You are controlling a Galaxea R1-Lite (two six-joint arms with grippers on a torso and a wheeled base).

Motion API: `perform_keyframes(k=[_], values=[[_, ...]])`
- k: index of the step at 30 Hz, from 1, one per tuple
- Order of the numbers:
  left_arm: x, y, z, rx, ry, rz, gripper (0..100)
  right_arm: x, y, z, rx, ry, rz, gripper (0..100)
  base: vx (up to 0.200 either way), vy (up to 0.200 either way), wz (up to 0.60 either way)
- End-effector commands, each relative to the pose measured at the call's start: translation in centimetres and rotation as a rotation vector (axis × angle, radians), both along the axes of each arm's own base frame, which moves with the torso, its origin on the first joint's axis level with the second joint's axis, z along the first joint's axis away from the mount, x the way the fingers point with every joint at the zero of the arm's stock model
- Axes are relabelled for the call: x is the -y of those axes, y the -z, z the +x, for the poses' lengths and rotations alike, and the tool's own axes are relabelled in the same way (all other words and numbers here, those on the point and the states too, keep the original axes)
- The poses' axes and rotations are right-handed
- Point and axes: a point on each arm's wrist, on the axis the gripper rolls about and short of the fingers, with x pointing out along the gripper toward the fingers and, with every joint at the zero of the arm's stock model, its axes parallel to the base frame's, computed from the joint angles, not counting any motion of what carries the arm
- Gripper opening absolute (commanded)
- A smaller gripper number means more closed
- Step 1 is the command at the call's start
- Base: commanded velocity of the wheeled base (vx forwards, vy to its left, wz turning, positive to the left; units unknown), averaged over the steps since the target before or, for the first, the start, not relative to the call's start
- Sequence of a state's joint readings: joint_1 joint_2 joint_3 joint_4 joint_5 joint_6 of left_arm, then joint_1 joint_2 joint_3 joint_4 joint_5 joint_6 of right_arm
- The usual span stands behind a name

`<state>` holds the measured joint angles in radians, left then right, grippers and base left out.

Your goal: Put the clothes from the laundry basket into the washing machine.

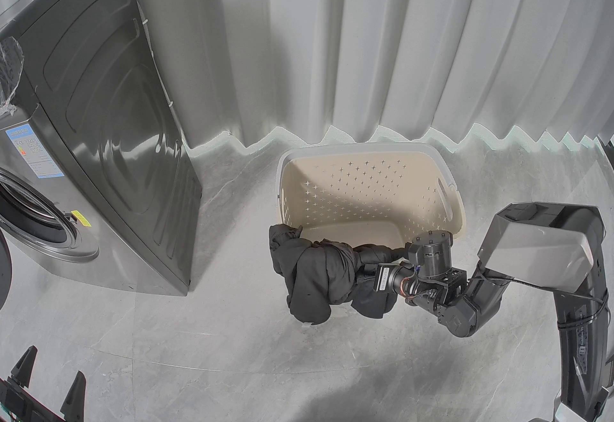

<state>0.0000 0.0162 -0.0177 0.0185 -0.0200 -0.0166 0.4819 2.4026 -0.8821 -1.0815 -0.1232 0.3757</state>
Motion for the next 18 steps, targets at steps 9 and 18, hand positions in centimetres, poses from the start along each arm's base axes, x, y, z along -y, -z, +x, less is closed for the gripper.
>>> perform_keyframes(k=[9, 18], values=[[0.0, 0.3, 0.0, 0.003, 0.000, 0.001, 100, 1.2, -5.1, -3.2, 0.050, -0.012, 0.024, 0, 0.000, 0.000, 0.00], [0.0, 0.3, 0.0, 0.005, 0.000, 0.004, 100, 3.2, -11.7, -6.9, 0.211, -0.029, 0.095, 0, 0.000, 0.000, 0.00]])
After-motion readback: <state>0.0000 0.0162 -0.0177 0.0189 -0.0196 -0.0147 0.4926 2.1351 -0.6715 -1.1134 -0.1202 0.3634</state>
